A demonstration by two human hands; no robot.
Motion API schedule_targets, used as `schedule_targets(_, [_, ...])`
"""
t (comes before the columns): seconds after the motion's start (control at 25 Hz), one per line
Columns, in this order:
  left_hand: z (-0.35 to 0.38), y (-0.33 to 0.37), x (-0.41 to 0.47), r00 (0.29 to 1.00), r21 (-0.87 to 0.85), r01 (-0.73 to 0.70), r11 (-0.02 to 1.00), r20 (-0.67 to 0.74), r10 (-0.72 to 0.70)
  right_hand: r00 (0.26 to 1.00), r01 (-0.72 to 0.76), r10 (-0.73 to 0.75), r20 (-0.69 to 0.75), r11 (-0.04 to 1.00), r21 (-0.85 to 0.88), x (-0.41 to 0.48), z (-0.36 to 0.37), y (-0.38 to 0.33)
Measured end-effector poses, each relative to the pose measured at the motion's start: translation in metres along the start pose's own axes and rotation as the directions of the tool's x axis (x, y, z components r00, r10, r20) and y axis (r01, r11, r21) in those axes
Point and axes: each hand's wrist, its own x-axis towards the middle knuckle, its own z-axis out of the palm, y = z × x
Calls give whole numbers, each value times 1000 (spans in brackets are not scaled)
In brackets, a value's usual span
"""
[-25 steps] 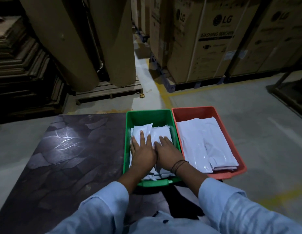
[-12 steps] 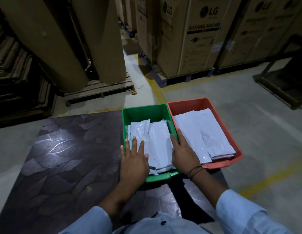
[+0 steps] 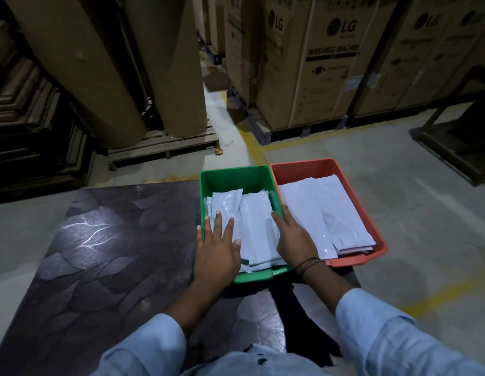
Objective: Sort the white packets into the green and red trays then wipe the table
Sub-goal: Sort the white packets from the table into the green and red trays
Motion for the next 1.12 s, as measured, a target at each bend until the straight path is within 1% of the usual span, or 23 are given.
schedule_targets(0.12, [-5, -6, 15, 1000, -17, -11, 1000, 11, 12, 1000, -24, 24, -3, 1000, 5, 14, -2, -6])
schedule_targets(0.44, [-13, -18, 50, 997, -15, -40, 999, 63, 41, 997, -65, 68, 46, 996, -57, 48, -10, -16])
schedule_targets(0.76, [-11, -23, 72, 994, 23, -53, 998, 95, 50, 993, -43, 52, 102, 996, -82, 72, -12, -14])
schedule_targets(1.12, [-13, -22, 82, 994, 38, -38, 999, 106, 34, 994, -28, 34, 100, 998, -57, 86, -6, -10])
